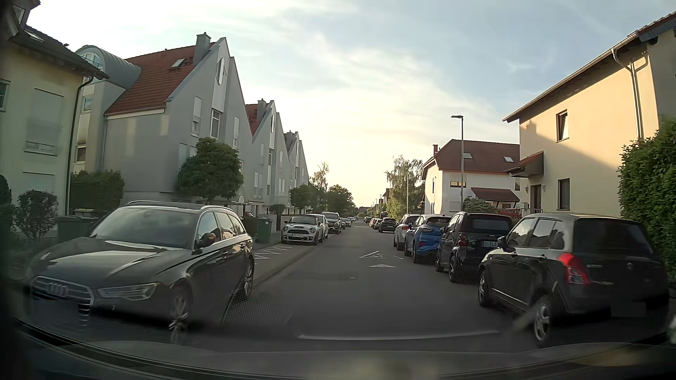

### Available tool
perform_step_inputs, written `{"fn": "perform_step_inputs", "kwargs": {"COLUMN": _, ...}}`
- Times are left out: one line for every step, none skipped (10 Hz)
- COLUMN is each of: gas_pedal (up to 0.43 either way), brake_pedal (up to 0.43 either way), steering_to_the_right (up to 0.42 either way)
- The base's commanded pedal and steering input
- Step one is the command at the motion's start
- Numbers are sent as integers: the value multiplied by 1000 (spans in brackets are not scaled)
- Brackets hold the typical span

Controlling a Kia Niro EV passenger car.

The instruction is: Follow the waypoints while adhering to traffic rules and regulations

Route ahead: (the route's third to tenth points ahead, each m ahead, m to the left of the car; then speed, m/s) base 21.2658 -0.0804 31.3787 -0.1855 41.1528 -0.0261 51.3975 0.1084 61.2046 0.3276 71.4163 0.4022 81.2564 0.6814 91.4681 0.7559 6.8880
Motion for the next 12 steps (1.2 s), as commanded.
{"fn": "perform_step_inputs", "kwargs": {"gas_pedal": 0, "brake_pedal": 30, "steering_to_the_right": -1}}
{"fn": "perform_step_inputs", "kwargs": {"gas_pedal": 0, "brake_pedal": 30, "steering_to_the_right": -1}}
{"fn": "perform_step_inputs", "kwargs": {"gas_pedal": 0, "brake_pedal": 37, "steering_to_the_right": -1}}
{"fn": "perform_step_inputs", "kwargs": {"gas_pedal": 0, "brake_pedal": 49, "steering_to_the_right": -2}}
{"fn": "perform_step_inputs", "kwargs": {"gas_pedal": 0, "brake_pedal": 55, "steering_to_the_right": -2}}
{"fn": "perform_step_inputs", "kwargs": {"gas_pedal": 0, "brake_pedal": 61, "steering_to_the_right": -2}}
{"fn": "perform_step_inputs", "kwargs": {"gas_pedal": 0, "brake_pedal": 73, "steering_to_the_right": -2}}
{"fn": "perform_step_inputs", "kwargs": {"gas_pedal": 0, "brake_pedal": 79, "steering_to_the_right": -1}}
{"fn": "perform_step_inputs", "kwargs": {"gas_pedal": 0, "brake_pedal": 104, "steering_to_the_right": -1}}
{"fn": "perform_step_inputs", "kwargs": {"gas_pedal": 0, "brake_pedal": 128, "steering_to_the_right": 0}}
{"fn": "perform_step_inputs", "kwargs": {"gas_pedal": 0, "brake_pedal": 140, "steering_to_the_right": 2}}
{"fn": "perform_step_inputs", "kwargs": {"gas_pedal": 0, "brake_pedal": 152, "steering_to_the_right": 3}}
